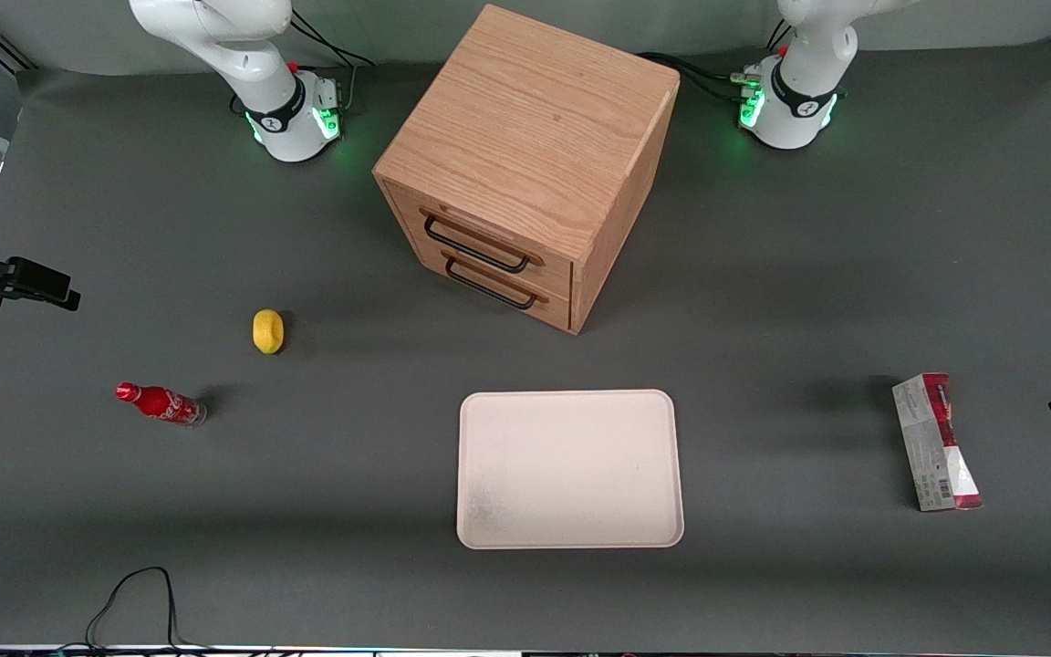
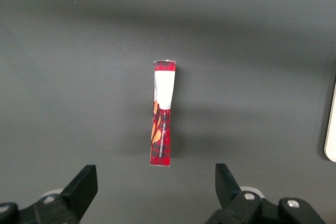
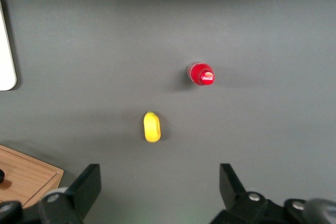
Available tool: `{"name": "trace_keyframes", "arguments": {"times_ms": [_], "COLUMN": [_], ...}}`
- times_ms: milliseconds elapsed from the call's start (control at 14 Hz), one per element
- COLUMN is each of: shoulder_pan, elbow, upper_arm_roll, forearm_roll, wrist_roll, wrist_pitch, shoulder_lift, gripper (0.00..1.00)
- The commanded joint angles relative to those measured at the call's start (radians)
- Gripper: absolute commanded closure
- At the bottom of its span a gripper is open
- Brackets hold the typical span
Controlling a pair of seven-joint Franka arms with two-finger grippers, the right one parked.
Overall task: Place red cookie box on tray
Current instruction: 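Move the left gripper over the red-and-white shortbread box, then lower the open left gripper around the box's end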
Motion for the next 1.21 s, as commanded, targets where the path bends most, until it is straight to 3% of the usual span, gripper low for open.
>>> {"name": "trace_keyframes", "arguments": {"times_ms": [0,143,500,714,1143], "shoulder_pan": [-0.015,-0.020,-0.029,-0.031,-0.015], "elbow": [0.058,0.043,-0.101,-0.135,-0.284], "upper_arm_roll": [0.000,-0.004,-0.004,-0.004,-0.001], "forearm_roll": [0.002,0.005,0.025,0.044,0.065], "wrist_roll": [0.017,0.022,0.023,0.025,0.046], "wrist_pitch": [-0.030,-0.024,0.230,0.280,0.459], "shoulder_lift": [0.048,0.076,0.158,0.208,0.212], "gripper": [0.00,0.00,0.00,0.00,0.00]}}
